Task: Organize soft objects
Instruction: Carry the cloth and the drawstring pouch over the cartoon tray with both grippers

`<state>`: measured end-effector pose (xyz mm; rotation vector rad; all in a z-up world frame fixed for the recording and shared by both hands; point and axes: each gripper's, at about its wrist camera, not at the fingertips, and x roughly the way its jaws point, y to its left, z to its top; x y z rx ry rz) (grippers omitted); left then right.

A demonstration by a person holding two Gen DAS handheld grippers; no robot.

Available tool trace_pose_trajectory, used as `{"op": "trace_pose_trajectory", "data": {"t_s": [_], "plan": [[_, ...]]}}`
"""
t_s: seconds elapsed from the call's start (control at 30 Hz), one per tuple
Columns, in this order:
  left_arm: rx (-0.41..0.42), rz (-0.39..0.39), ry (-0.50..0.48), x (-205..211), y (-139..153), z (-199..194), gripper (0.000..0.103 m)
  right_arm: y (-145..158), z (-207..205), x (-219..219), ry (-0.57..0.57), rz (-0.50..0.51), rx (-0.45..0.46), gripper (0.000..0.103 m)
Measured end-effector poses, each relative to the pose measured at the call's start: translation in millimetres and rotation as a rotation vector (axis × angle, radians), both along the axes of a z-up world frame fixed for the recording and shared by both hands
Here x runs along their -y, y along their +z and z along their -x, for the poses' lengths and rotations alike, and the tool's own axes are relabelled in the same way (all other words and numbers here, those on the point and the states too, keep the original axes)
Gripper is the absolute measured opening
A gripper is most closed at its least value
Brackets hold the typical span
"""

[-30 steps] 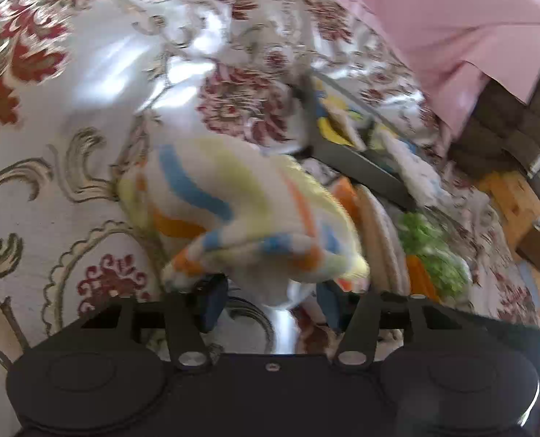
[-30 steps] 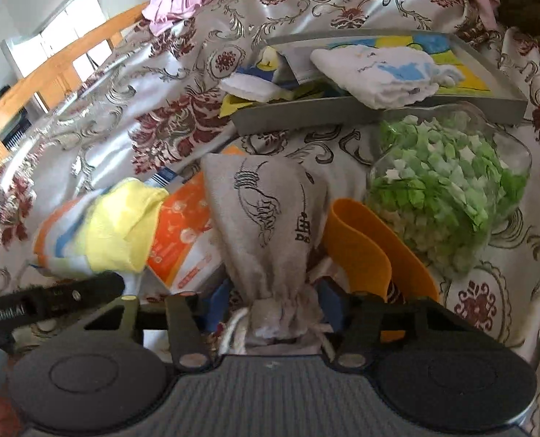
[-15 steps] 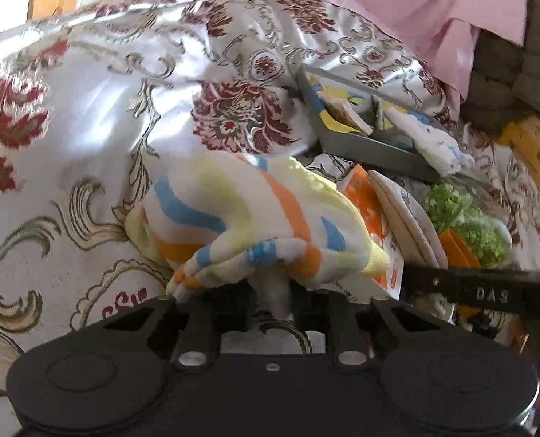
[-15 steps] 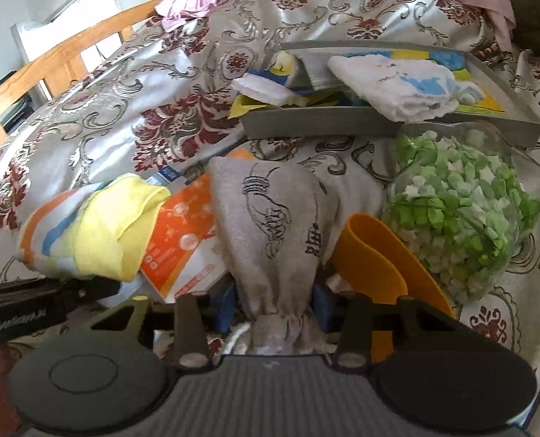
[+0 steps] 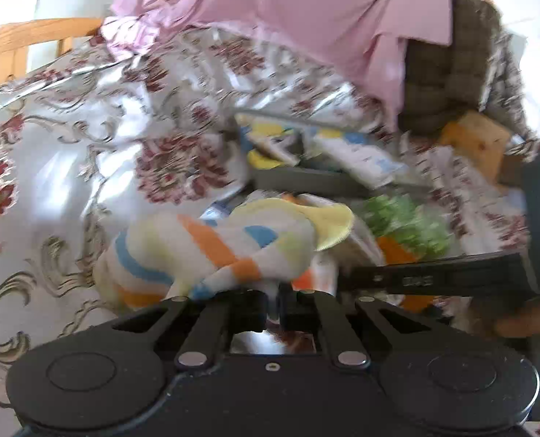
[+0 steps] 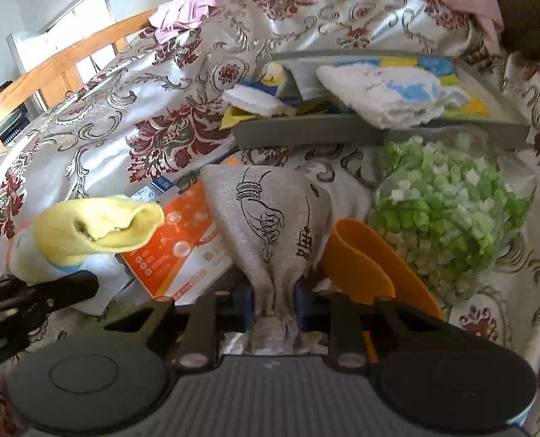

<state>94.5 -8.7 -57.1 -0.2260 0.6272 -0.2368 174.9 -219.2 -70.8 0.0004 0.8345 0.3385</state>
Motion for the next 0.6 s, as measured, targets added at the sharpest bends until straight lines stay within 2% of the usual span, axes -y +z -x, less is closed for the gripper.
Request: {"op": "trace_pose_trajectory", "data": {"t_s": [0.13, 0.37, 0.6], "plan": [[0.046, 0.031, -0.054, 3.4, 7.1, 8.4, 0.005, 12.0, 8.1, 1.2, -0.022, 0.015, 0.069, 0.023], [0.066, 0.117, -0.16, 3.5, 22.0, 18.5, 0.005, 28.5, 21.4, 7.4, -0.048, 0.001, 0.152, 0.023], [0.092, 0.087, -0.167, -0.9, 47.2, 15.8, 0.005, 38.1, 25.5, 12.0, -0.065, -0.031, 0.213, 0.023]]}}
